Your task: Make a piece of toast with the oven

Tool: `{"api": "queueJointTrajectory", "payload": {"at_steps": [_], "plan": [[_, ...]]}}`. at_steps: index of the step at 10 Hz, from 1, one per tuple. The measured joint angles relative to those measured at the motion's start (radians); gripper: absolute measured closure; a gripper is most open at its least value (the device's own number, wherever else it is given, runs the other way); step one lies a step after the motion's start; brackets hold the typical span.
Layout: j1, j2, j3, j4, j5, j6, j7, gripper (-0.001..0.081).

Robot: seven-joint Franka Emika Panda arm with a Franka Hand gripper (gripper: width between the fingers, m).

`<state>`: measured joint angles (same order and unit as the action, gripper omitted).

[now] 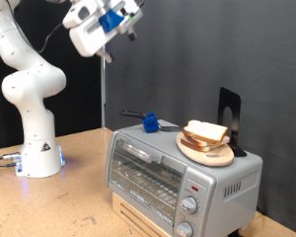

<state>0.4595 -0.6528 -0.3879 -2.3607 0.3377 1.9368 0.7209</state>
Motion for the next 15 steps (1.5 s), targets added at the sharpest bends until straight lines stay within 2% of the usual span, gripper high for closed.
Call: {"api": "queueJointTrajectory", "payload": {"at_steps": [2, 4, 5, 7, 9, 13, 15], "plan": [[-0.008, 0.035, -0.031, -0.039, -0.043, 0.0, -0.02, 0.0003], [-0.024, 0.069, -0.036, -0.075, -0.08, 0.053, -0.03, 0.0003], [-0.024, 0.068, -0.036, -0.075, -0.076, 0.052, -0.03, 0.0003], [-0.015, 0.06, -0.061, -0.076, -0.004, 0.043, -0.085, 0.0003], [-0.016, 0.071, -0.096, -0.099, 0.024, 0.089, -0.127, 0.0003], [-0.027, 0.221, -0.106, -0.109, 0.017, 0.229, -0.108, 0.0003], [-0.024, 0.278, -0.106, -0.107, 0.017, 0.267, -0.128, 0.0003]]}}
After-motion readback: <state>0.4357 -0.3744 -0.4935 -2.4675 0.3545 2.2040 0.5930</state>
